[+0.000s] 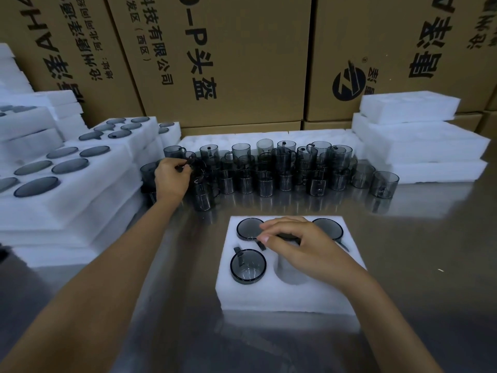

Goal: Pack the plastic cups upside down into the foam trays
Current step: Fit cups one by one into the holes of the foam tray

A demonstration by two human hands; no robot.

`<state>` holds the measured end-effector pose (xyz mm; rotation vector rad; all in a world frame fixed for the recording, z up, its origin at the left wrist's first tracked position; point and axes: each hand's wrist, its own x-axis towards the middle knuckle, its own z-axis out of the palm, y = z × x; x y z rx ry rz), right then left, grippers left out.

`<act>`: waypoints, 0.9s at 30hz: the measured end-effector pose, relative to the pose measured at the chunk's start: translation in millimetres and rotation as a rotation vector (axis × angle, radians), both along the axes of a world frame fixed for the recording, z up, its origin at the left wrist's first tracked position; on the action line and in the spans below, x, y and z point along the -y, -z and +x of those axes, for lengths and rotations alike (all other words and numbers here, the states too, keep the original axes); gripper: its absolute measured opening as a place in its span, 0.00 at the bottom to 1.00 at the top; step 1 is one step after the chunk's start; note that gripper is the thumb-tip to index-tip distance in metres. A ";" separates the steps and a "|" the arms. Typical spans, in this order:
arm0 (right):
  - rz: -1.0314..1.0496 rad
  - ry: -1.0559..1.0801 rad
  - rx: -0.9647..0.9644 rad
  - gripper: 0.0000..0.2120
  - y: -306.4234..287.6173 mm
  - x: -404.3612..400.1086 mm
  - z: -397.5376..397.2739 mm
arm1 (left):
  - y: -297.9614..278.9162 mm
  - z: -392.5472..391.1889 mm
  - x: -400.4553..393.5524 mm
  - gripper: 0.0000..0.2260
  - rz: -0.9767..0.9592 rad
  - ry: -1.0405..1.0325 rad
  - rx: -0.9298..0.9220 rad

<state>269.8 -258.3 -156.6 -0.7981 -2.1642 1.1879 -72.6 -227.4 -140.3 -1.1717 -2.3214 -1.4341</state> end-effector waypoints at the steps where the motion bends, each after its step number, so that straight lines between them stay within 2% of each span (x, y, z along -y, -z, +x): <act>1: -0.003 -0.001 -0.005 0.06 -0.2 0.2 -0.3 | -0.5 0.8 1.9 0.11 0.015 0.004 0.014; 12: -0.060 -0.004 -0.068 0.06 -4.9 4.2 -0.2 | -9.1 61.0 31.3 0.09 0.216 0.257 0.270; 14: -0.086 0.026 -0.085 0.10 -6.0 3.1 0.1 | -12.9 81.6 41.2 0.08 0.233 0.333 0.350; 16: -0.107 0.061 -0.137 0.18 -7.2 1.4 0.9 | -18.5 101.8 50.8 0.07 0.222 0.412 0.418; 21: -0.045 0.102 -0.217 0.35 -8.8 0.7 2.7 | -27.6 145.6 67.3 0.06 0.171 0.600 0.472; 23: -0.001 0.108 -0.227 0.37 -8.5 0.8 2.4 | -27.0 159.7 69.3 0.06 0.170 0.667 0.489; 27: 0.048 0.198 -0.282 0.33 -7.4 -2.0 0.3 | -23.7 176.6 71.2 0.10 0.184 0.749 0.504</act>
